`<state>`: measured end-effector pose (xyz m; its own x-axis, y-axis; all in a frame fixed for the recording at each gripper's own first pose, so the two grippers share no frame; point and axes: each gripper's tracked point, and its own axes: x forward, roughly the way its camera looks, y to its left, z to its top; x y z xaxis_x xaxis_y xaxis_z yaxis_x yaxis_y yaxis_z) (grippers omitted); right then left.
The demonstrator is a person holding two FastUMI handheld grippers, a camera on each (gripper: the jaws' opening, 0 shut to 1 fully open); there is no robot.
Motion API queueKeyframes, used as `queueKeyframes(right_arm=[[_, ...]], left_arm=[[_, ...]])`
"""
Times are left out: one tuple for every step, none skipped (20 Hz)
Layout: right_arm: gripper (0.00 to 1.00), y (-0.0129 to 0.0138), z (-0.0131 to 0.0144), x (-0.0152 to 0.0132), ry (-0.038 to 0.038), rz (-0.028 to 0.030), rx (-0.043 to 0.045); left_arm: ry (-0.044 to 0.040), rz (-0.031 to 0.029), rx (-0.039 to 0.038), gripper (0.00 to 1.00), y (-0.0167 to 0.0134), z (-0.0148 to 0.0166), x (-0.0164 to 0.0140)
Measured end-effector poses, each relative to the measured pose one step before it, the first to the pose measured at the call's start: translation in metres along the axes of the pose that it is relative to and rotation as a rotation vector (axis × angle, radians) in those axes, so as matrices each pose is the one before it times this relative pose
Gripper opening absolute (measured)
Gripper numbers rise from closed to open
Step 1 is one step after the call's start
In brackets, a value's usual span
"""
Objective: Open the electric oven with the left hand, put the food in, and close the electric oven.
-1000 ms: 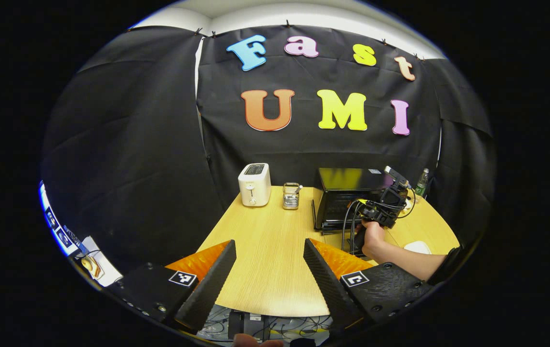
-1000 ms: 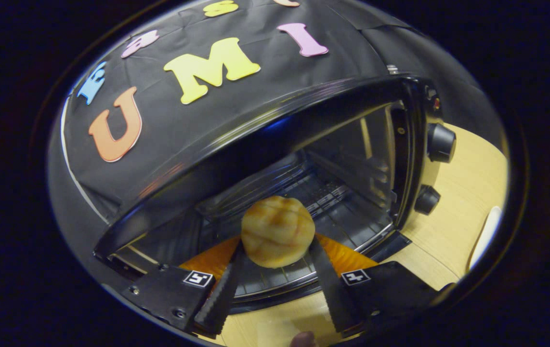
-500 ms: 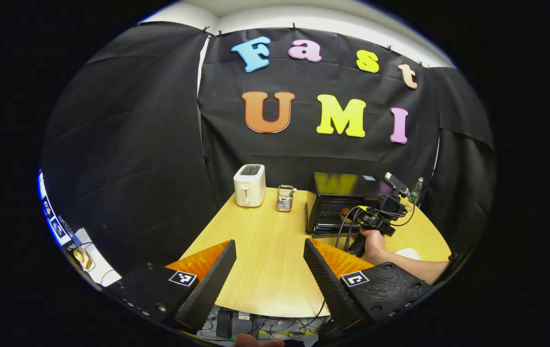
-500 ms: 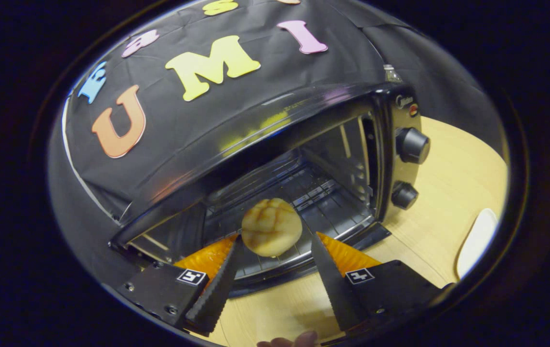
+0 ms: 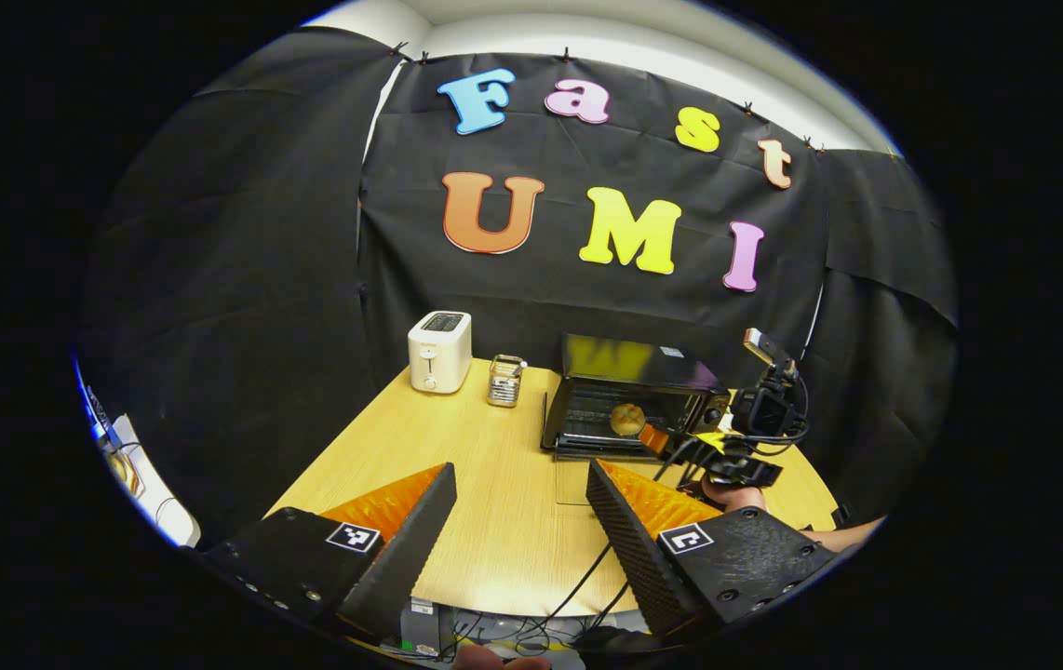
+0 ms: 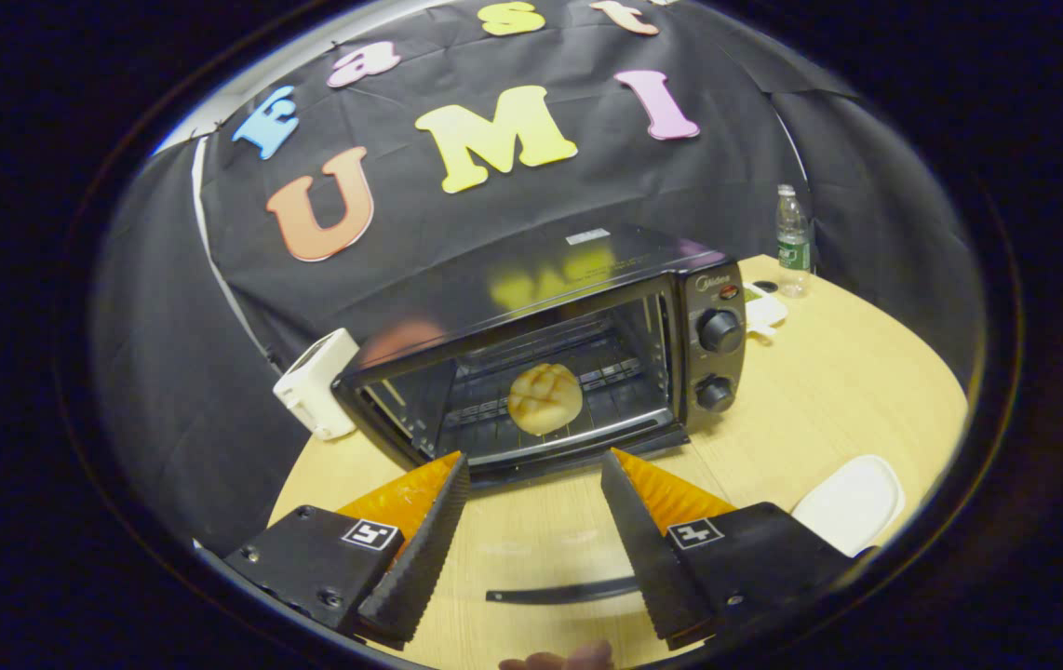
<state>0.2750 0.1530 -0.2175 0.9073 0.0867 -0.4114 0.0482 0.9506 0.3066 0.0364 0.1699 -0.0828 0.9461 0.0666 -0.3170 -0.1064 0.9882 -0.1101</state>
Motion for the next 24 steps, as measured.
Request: queueKeyframes(right_arm=[[0.9, -0.00098, -0.00017, -0.01461, -0.00084, 0.00525, -0.03046], [0.9, -0.00099, 0.00251, -0.01435, -0.00809, 0.00287, -0.04226], [0.9, -0.00245, 0.00164, -0.01341, -0.00784, -0.0015, -0.04836], [0.9, -0.00271, 0.00164, -0.01529, -0.00733, 0.00064, -0.04368], [0.9, -0.00114, 0.00068, -0.0151, -0.01014, 0.00345, -0.03985], [0.9, -0.00389, -0.00039, -0.01486, -0.00376, -0.00576, -0.03216], [0.91, -0.00414, -0.00102, -0.01335, -0.00576, -0.00036, -0.021], [0.92, -0.00295, -0.00123, -0.01326, -0.00023, -0.00057, -0.01476], [0.92, -0.0022, -0.0028, -0.00975, 0.00611, 0.0055, -0.01362], [0.92, -0.00307, -0.00197, -0.00953, 0.00494, 0.00083, -0.01274], [0.92, -0.00343, -0.00165, -0.00994, 0.00277, 0.00506, -0.00663], [0.92, -0.00322, -0.0013, -0.00959, -0.00018, 0.004, -0.00339], [0.92, -0.00633, -0.00158, -0.00868, -0.00072, -0.00368, 0.00006], [0.91, -0.00693, -0.00298, -0.00725, 0.00551, -0.00721, 0.00154], [0.92, -0.00738, -0.00294, -0.00633, 0.00563, -0.00726, -0.00072], [0.92, -0.00698, -0.00138, -0.00707, -0.00058, -0.00952, -0.00021], [0.92, -0.00933, 0.00204, -0.00484, -0.00381, -0.01317, 0.00092], [0.92, -0.00941, 0.00022, -0.00432, 0.00156, -0.01744, 0.00119], [0.92, -0.00823, -0.0034, -0.00422, 0.00737, -0.01858, -0.00188], [0.92, -0.00842, -0.00123, -0.00302, 0.00602, -0.01472, 0.00403], [0.92, -0.00745, 0.0002, -0.00232, 0.0058, -0.01127, 0.00619], [0.92, -0.01005, 0.00188, -0.00211, 0.00031, -0.01732, 0.00756], [0.92, -0.0101, 0.0039, -0.00141, -0.00299, -0.01845, 0.00648], [0.92, -0.00873, 0.00258, -0.00136, -0.00252, -0.01578, 0.00468]], left_arm=[[-0.00005, -0.01217, -0.0023, 0.93, -0.0051, -0.00102, 0.00494], [-0.00141, -0.01186, -0.00399, 0.93, -0.00535, -0.00181, 0.00537], [-0.00006, -0.01205, -0.00605, 0.93, -0.00431, -0.00205, 0.00369], [-0.00149, -0.01233, -0.00497, 0.93, -0.00622, -0.00176, 0.00428], [0.0014, -0.00928, -0.00266, 0.93, -0.00486, -0.00267, 0.00366], [-0.00258, -0.00693, -0.00129, 0.93, -0.00441, -0.0016, 0.0038], [-0.0003, -0.00802, -0.00109, 0.93, -0.00549, -0.00275, 0.00448], [-0.00003, -0.00907, 0.00124, 0.93, -0.0057, -0.00332, 0.00323], [0.00258, -0.00814, 0.00557, 0.93, -0.0045, -0.0033, 0.00301], [0.00377, -0.00949, 0.00748, 0.93, -0.00473, -0.00345, 0.00318], [0.00421, -0.00992, 0.00754, 0.93, -0.00446, -0.00506, 0.00302], [0.00699, -0.01108, 0.0086, 0.94, -0.00372, -0.00579, 0.00558], [0.01305, -0.00412, 0.01059, 0.94, -0.00037, -0.00843, 0.00561], [0.01942, -0.00228, 0.00522, 0.93, -0.00118, -0.00946, 0.00574], [0.01923, -0.00563, -0.00223, 0.93, -0.00369, -0.0086, 0.00569], [0.01775, -0.00676, -0.00514, 0.94, -0.0036, -0.00797, 0.00505], [0.02326, -0.00718, -0.00323, 0.93, -0.00324, -0.00897, 0.00573], [0.02164, -0.00442, 0.00026, 0.94, -0.00423, -0.01037, 0.00134], [0.0177, -0.00356, 0.00169, 0.93, -0.00391, -0.00662, 0.0049], [0.0206, -0.00494, 0.00124, 0.93, -0.00558, -0.0076, 0.00806], [0.02009, -0.00097, 0.0034, 0.93, -0.00479, -0.00764, 0.00842], [0.01921, -0.00489, 0.00506, 0.93, -0.00379, -0.00624, 0.00928], [0.01481, -0.00884, 0.00547, 0.94, -0.00603, -0.00665, 0.00971], [0.01333, -0.00998, 0.00383, 0.93, -0.00612, -0.0052, 0.00846]])
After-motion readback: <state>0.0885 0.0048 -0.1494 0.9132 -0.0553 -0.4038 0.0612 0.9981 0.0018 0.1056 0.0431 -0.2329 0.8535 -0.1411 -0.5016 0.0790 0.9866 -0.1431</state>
